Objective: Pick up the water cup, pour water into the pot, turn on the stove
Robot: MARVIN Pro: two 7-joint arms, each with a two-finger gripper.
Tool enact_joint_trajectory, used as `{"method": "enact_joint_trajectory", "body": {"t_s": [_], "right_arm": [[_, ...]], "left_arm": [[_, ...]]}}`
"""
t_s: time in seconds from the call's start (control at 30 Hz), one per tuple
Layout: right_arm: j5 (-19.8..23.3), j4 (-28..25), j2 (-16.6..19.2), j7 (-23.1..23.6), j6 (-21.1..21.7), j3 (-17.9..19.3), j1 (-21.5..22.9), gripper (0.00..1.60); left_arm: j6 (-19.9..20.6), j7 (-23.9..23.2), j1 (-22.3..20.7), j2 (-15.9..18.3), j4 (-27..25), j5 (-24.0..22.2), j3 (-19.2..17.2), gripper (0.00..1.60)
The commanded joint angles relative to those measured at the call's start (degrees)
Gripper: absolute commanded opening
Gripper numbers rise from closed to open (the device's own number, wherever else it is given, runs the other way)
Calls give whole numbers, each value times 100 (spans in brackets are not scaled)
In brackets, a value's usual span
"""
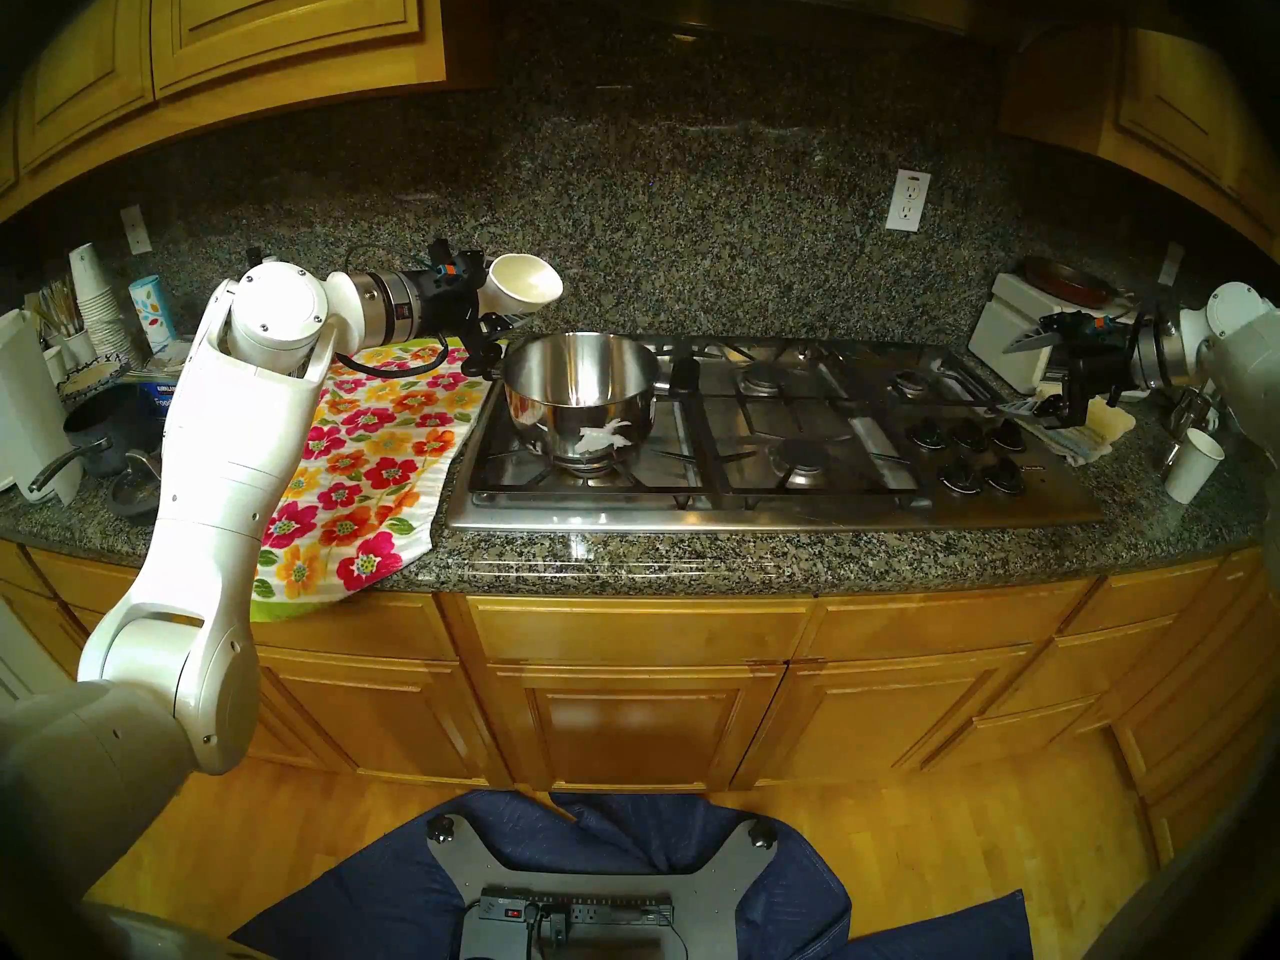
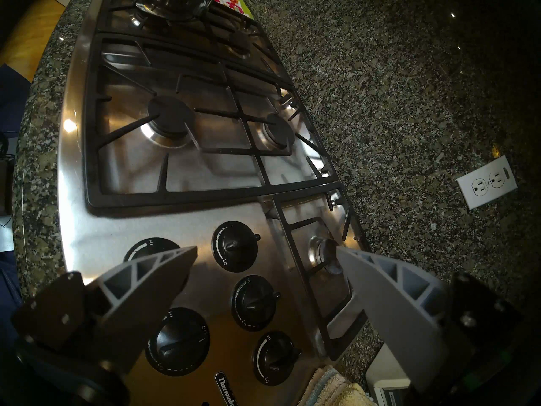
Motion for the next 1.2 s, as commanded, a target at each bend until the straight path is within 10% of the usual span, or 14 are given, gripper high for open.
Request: {"method": "enact_joint_trajectory", "body": {"t_s": [0.0,1.17], "right_arm": [[40,-4,13,45,-9,73,174,160],[40,-6,14,47,-9,73,175,160]], "left_arm": [[-354,220,-285,7,-218,77,14,80],[-1879,661,-281,134,-15,860,71,75]]}}
